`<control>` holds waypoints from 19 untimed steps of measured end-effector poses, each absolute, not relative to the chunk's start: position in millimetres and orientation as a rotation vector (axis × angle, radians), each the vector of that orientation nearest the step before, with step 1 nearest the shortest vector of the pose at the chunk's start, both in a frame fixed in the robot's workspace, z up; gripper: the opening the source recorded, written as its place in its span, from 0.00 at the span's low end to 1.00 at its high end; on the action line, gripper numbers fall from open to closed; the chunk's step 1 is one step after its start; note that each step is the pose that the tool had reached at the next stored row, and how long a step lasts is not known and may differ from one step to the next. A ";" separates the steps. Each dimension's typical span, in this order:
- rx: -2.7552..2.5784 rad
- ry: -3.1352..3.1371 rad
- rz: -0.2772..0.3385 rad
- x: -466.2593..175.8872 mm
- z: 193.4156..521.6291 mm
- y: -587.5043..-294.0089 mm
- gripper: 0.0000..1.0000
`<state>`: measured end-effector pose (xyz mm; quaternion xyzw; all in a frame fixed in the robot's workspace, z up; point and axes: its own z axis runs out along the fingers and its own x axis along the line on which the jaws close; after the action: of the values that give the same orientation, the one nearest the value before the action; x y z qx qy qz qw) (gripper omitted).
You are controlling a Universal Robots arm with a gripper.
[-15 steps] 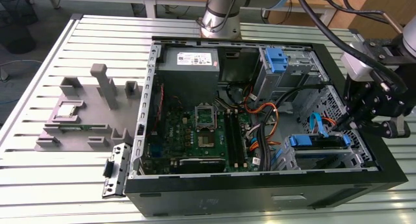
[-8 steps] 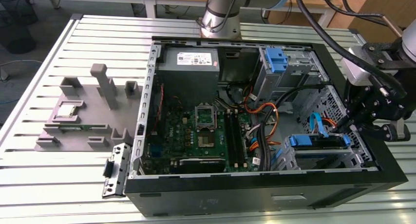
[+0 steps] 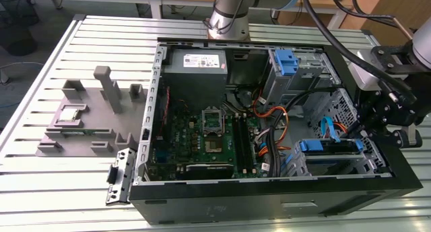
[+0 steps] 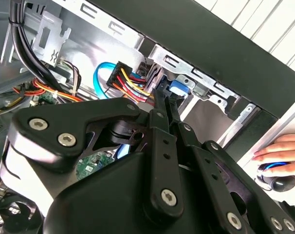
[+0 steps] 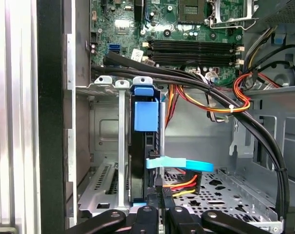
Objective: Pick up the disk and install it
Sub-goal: 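Insert the second disk wire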
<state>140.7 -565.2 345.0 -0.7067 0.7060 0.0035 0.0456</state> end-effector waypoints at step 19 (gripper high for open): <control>-2.156 2.149 0.001 136.3 341.5 -571.8 0.16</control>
<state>136.3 -571.8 341.5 -0.7074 0.7051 0.0003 0.0488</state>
